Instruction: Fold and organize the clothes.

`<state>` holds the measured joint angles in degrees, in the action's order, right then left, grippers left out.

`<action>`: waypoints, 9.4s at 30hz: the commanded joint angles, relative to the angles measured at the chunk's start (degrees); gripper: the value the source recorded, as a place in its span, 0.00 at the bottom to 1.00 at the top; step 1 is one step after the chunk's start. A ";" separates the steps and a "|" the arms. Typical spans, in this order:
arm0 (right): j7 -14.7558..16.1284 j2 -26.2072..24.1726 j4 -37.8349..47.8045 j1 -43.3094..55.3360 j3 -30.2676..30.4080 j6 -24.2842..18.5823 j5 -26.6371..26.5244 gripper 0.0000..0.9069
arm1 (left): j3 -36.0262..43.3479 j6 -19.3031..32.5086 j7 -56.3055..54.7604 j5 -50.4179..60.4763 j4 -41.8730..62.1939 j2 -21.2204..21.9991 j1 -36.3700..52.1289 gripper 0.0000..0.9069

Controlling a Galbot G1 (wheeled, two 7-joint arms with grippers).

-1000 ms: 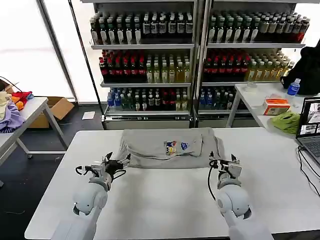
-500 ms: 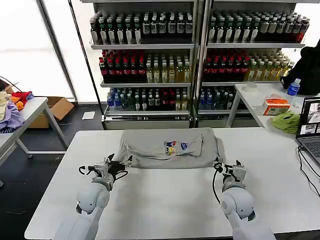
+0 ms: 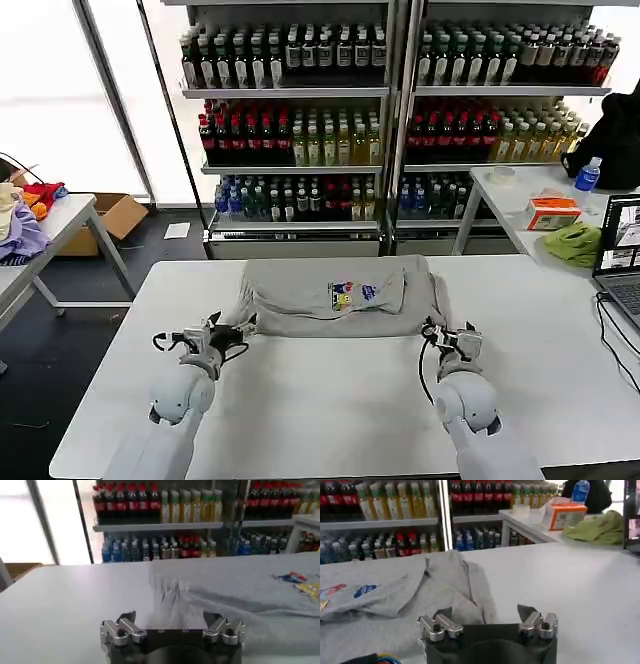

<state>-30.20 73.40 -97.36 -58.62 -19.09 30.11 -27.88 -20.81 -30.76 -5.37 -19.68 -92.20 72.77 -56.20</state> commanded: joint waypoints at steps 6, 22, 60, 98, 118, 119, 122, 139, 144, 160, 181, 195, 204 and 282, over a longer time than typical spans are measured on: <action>0.50 -0.28 1.20 -0.65 0.07 -0.03 0.15 0.22 | -0.51 -0.44 0.00 0.15 1.35 0.13 -1.23 0.03; 1.88 -0.21 0.43 -4.20 -0.60 -1.41 -0.90 0.00 | -0.18 -0.63 0.59 1.56 -1.06 0.37 -4.26 0.01; -0.94 -5.58 -31.67 -40.23 -7.02 -5.85 9.76 0.00 | -4.41 5.39 -1.16 8.45 -41.03 2.75 -48.08 0.01; -3.79 -5.60 -36.15 -46.52 -4.68 -9.55 15.76 1.00 | -3.55 6.85 -0.20 9.97 -45.12 3.55 -50.38 1.00; 9.92 -22.16 -28.32 -16.61 -14.88 -5.45 -2.65 1.00 | -12.34 4.68 5.22 -4.76 -40.49 -17.87 -31.31 1.00; 11.78 -23.09 -26.23 -15.06 -14.49 -6.07 -2.81 1.00 | -11.67 4.68 5.27 -5.73 -38.81 -19.05 -28.98 1.00; 15.73 -26.90 -16.76 -5.52 -10.69 -7.55 -6.24 1.00 | -9.01 4.62 5.85 -10.54 -31.17 -23.09 -21.13 1.00; 20.11 -19.44 20.90 35.34 19.00 -6.31 -6.67 1.00 | 16.91 2.48 8.58 -19.74 7.06 -20.80 19.84 1.00; 21.16 -13.02 28.10 37.60 19.83 -6.56 -4.48 1.00 | 17.84 1.40 8.35 -19.25 14.15 -17.16 22.50 1.00; 22.28 -5.49 36.81 34.78 17.86 -7.18 -2.37 1.00 | 17.66 0.44 7.94 -15.89 19.67 -11.48 21.90 1.00; 22.90 -4.75 35.98 30.49 16.70 -7.18 0.03 1.00 | 16.40 -1.05 7.08 -16.02 13.11 -13.04 16.79 1.00; 23.00 -3.65 36.30 27.64 14.72 -7.33 0.58 0.00 | 16.45 -1.23 6.66 -16.18 13.25 -12.70 16.21 0.02; 22.56 -4.35 34.11 25.51 14.00 -7.25 0.69 0.00 | 17.40 -2.09 6.18 -16.14 12.51 -12.52 15.78 0.01; 12.32 -7.37 -22.18 -28.51 -8.78 -7.59 4.01 0.00 | 0.27 4.83 8.56 -6.79 -19.58 -14.86 -22.46 0.01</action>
<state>-17.19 65.32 -115.42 -75.96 -24.98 23.87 -27.94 -19.29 -26.51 2.41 -30.36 -108.51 57.44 -70.65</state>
